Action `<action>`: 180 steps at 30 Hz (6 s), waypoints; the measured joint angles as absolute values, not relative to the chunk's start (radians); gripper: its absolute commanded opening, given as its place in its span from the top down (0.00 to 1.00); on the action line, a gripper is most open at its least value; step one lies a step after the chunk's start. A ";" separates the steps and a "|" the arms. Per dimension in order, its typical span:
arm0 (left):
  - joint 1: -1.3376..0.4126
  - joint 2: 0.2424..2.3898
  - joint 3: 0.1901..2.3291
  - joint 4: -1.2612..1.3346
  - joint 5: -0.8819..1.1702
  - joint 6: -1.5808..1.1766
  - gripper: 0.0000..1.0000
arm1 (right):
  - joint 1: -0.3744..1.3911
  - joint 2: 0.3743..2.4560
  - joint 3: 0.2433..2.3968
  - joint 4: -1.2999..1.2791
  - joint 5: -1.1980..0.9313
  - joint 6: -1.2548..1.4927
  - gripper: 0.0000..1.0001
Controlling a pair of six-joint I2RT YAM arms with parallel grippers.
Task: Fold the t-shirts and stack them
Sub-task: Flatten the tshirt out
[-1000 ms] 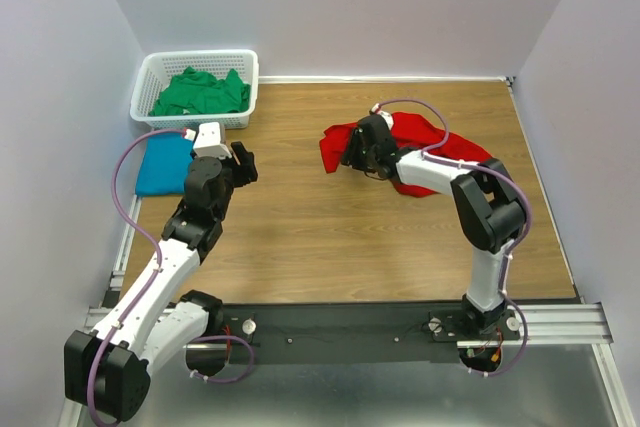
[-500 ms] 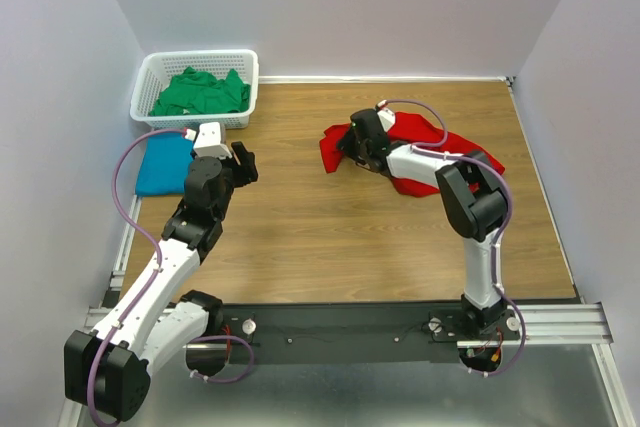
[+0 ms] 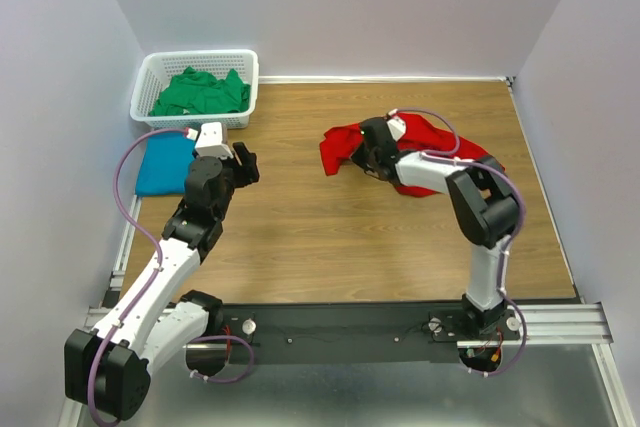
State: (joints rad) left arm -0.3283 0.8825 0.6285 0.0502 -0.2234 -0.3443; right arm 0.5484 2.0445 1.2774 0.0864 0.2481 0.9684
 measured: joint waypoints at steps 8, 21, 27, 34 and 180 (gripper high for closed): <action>-0.328 0.891 0.628 0.050 -0.216 -0.345 0.31 | 0.546 1.620 0.944 0.098 0.246 0.948 0.91; -0.328 0.917 0.630 0.040 -0.216 -0.345 0.31 | 0.632 1.649 1.032 -0.260 0.162 0.633 0.63; -0.328 0.927 0.632 0.034 -0.216 -0.344 0.31 | 0.797 1.678 1.145 -0.323 0.247 0.482 0.71; -0.328 0.928 0.633 0.027 -0.216 -0.344 0.31 | 0.791 1.832 1.158 -0.372 0.263 0.451 0.78; -0.562 1.490 0.854 -0.314 -0.271 -0.453 1.00 | -0.074 1.591 0.739 -0.001 0.004 0.705 0.79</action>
State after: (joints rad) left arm -0.5617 1.4902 0.8539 -0.3138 -0.2710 -0.4526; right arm -0.0742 1.5909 0.7387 -0.0006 0.0036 0.7048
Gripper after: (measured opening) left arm 0.009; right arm 0.404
